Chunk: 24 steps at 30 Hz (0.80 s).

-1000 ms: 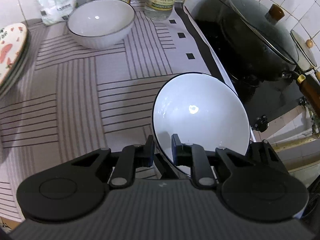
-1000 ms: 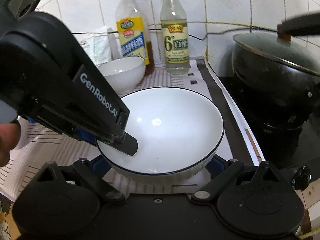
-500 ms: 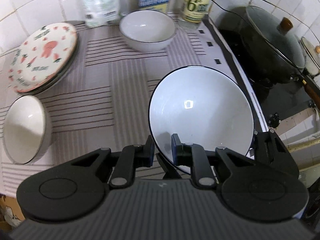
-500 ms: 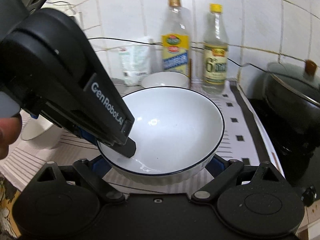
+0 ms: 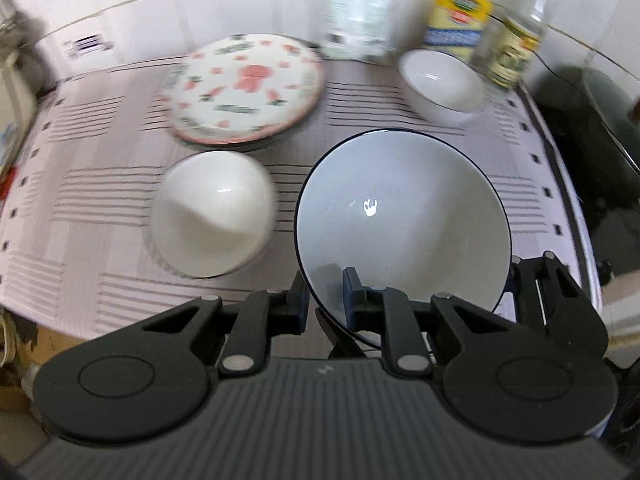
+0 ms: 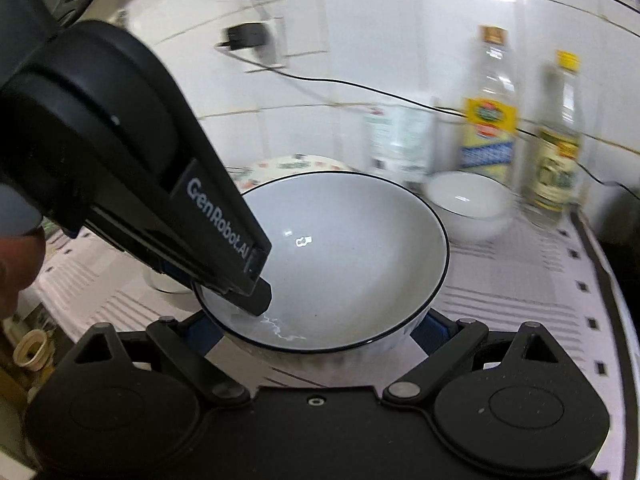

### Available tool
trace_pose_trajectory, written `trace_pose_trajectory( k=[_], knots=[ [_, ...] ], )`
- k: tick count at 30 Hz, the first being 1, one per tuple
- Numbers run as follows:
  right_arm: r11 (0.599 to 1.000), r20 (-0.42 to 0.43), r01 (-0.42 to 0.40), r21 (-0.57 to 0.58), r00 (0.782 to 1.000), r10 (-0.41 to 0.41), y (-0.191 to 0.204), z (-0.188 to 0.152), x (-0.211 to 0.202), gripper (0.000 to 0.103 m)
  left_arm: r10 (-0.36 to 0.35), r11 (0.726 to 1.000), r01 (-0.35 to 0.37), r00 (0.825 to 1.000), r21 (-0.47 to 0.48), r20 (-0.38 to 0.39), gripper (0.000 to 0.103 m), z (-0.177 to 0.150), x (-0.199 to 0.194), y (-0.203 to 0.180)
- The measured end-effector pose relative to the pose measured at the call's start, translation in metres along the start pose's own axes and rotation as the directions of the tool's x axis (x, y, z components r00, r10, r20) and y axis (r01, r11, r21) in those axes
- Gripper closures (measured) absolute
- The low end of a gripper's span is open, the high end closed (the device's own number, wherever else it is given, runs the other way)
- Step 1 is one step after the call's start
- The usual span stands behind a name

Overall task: Organize plates and bowls
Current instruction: 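Carry the second bowl over the first bowl, lower it in, open left gripper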

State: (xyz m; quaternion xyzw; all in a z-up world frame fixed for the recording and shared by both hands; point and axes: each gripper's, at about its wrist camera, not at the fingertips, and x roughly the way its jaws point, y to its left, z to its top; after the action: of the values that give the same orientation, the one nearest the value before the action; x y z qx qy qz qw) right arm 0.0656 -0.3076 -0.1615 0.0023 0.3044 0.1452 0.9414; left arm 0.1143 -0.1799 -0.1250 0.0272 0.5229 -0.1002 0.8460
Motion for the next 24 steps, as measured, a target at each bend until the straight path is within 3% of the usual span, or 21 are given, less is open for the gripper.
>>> trace_pose_trajectory(
  k=[10, 18, 24],
  knots=[
    [0.985, -0.023, -0.139, -0.106, 0.99, 0.138, 0.048, 0.023, 0.04, 0.005, 0.064, 0.988, -0.064, 0.998, -0.14, -0.004, 0.087, 0.004, -0.001, 0.075],
    [0.958, -0.129, -0.242, -0.154, 0.966, 0.223, 0.053, 0.038, 0.075, 0.005, 0.088, 0.981, -0.098, 0.994, -0.168, -0.071, 0.085, 0.015, 0.019, 0.099],
    [0.949, -0.197, -0.268, -0.165, 0.952, 0.235, 0.057, 0.044, 0.101, 0.005, 0.055, 0.974, -0.087, 0.987, -0.207, -0.154, 0.083, 0.03, 0.042, 0.115]
  ],
)
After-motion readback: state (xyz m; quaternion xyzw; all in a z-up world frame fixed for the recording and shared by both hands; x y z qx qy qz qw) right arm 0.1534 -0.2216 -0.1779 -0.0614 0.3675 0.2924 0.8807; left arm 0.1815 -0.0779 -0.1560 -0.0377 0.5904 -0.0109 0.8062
